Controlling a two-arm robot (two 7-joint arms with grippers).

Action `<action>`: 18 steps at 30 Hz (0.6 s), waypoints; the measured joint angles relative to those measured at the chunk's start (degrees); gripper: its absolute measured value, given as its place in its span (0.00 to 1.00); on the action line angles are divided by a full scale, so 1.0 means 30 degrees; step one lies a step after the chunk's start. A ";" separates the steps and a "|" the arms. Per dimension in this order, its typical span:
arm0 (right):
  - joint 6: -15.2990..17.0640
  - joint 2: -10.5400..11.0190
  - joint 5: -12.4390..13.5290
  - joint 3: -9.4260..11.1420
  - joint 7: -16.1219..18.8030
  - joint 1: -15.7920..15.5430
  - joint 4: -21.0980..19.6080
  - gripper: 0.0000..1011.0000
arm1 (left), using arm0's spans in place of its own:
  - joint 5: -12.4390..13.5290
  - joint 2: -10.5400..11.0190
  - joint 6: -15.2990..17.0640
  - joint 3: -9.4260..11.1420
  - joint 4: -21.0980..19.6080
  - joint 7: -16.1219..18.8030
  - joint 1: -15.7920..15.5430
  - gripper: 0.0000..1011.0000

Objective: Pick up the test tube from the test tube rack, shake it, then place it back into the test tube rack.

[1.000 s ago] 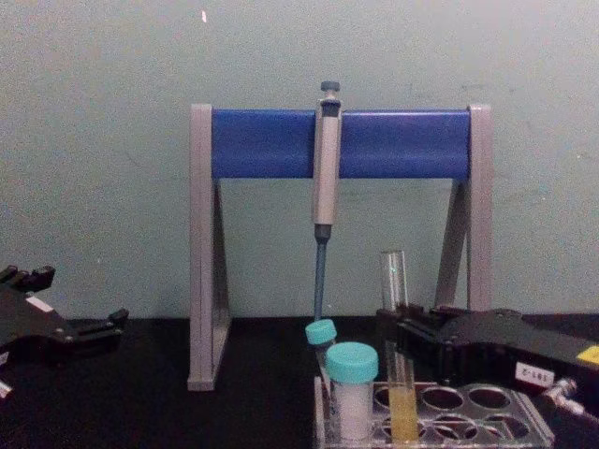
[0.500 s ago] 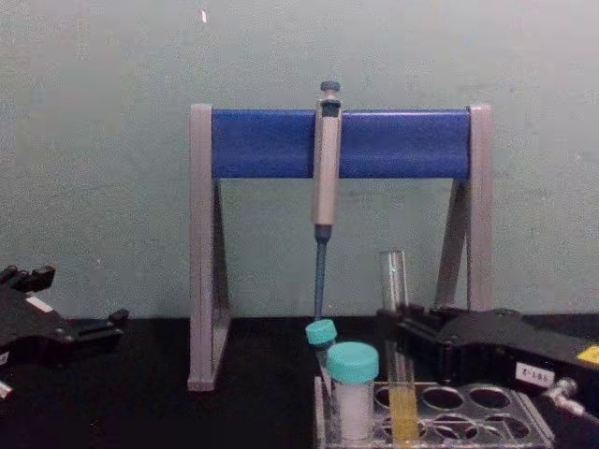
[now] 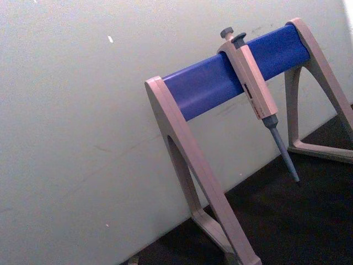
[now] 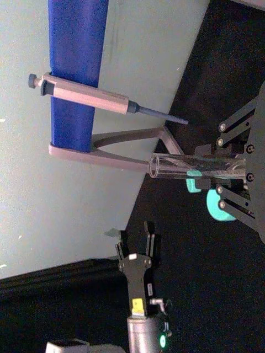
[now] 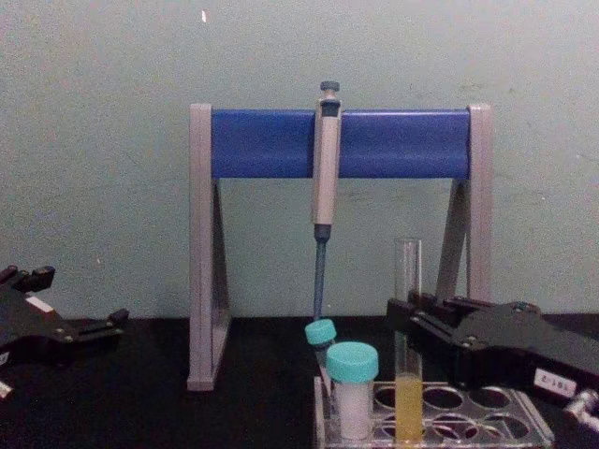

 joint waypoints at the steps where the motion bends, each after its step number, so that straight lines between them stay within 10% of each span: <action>1: -0.0078 0.0001 0.0009 0.0029 0.0040 -0.0078 -0.0047 0.23 | 0.0000 0.0000 0.0001 0.0001 0.0000 0.0001 0.0000 0.99; 18: -0.0910 0.0302 -0.0548 0.0510 0.0121 -0.1030 -0.1489 0.23 | 0.0000 0.0001 0.0000 0.0001 0.0000 0.0000 -0.0001 0.99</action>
